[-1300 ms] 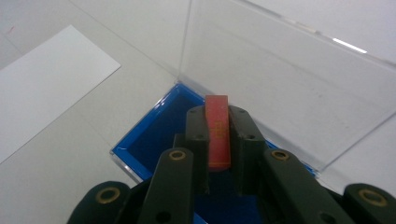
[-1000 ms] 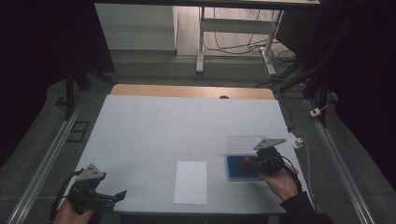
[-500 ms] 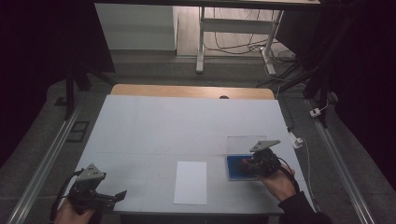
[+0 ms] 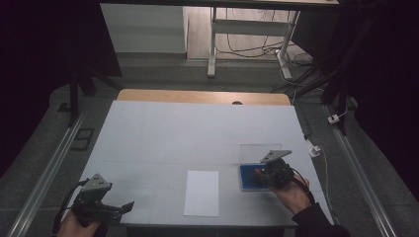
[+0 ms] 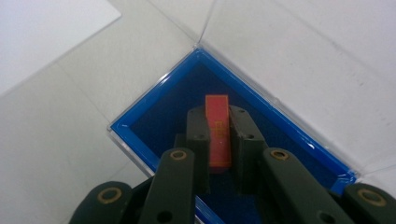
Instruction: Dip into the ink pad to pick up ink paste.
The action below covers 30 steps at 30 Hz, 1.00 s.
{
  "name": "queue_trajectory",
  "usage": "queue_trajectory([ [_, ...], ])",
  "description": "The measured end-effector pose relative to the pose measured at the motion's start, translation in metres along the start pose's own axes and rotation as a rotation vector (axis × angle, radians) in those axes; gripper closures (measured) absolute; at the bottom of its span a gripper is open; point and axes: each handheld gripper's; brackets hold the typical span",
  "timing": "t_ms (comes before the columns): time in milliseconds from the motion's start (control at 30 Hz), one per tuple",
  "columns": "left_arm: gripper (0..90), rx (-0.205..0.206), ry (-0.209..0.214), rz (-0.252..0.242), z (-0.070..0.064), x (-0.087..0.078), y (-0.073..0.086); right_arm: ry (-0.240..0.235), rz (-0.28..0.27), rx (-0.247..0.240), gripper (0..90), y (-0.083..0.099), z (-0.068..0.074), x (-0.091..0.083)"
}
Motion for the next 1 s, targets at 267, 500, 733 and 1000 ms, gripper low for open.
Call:
queue_trajectory([
  [267, 0.0, 0.0, 0.001, -0.001, 0.0, 0.0, 0.0, -0.039, -0.004, 0.07, 80.8, 0.003, -0.007, 0.002],
  [500, 0.0, -0.001, 0.001, -0.002, 0.0, 0.0, 0.0, -0.012, -0.008, 0.028, 80.6, 0.002, -0.002, 0.0],
  [733, 0.0, -0.002, 0.002, -0.002, 0.0, 0.0, 0.0, -0.018, -0.048, 0.091, 80.3, 0.003, -0.011, -0.006],
  [1000, 0.0, -0.002, 0.002, -0.001, 0.0, 0.0, 0.0, 0.011, -0.059, 0.132, 80.2, 0.009, -0.024, -0.011],
])
Point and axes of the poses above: each handheld gripper's, and its own axes: x roughly forward along the jaws, y roughly out of its underside, z roughly to its left, and after that the axes turned 14 degrees about y, right-handed
